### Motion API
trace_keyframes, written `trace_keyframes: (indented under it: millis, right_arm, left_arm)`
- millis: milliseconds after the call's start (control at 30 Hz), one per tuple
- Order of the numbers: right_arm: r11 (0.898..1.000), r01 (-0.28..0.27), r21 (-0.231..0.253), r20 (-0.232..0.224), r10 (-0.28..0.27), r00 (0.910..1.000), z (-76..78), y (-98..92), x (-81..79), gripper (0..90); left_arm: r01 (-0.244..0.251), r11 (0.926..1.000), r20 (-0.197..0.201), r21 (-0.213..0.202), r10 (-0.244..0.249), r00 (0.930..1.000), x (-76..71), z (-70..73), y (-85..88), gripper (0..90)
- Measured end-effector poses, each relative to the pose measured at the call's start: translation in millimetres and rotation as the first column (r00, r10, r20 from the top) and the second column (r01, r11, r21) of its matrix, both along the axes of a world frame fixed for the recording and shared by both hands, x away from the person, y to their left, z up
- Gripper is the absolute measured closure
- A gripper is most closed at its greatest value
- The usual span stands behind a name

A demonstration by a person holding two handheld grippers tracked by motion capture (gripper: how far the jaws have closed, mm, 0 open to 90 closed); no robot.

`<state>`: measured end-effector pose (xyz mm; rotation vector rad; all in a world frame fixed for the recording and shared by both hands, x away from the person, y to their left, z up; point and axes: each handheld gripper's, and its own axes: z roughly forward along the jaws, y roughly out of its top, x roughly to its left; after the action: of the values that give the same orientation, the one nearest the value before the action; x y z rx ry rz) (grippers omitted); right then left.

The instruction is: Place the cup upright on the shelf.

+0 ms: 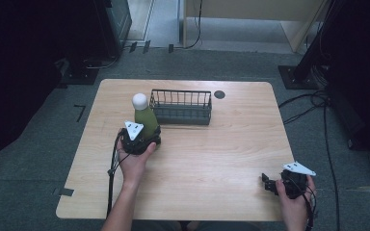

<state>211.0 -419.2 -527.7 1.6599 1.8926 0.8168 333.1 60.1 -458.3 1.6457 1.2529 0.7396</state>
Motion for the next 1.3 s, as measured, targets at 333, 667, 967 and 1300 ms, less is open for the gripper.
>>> trace_keyframes:
  millis: [333, 667, 967, 1300]
  right_arm:
    - [1.0, 0.001, 0.0, -0.001, -0.001, 1.0, 0.0, 0.1, 0.0, 0.0]
    - [1.0, 0.001, 0.001, -0.001, -0.001, 1.0, 0.1, 0.1, 0.0, 0.0]
    - [1.0, 0.002, 0.002, 0.0, -0.002, 1.0, 0.1, 0.2, 0.0, 0.0]
    - [1.0, 0.001, 0.002, 0.0, -0.001, 1.0, 0.1, 0.1, 0.0, 0.0]
  left_arm:
    - [0.035, 0.9993, 0.026, -0.013, -0.035, 0.9991, 0.0, 14.5, -7.9, 20.7]
    - [0.065, 0.9973, 0.036, -0.034, -0.064, 0.9973, 2.8, 33.8, -16.8, 20.8]
    - [0.08, 0.9961, 0.043, -0.037, -0.079, 0.996, 10.2, 50.7, -23.0, 20.8]
    - [0.102, 0.9943, 0.052, -0.032, -0.1, 0.9936, 22.5, 70.7, -32.1, 20.9]
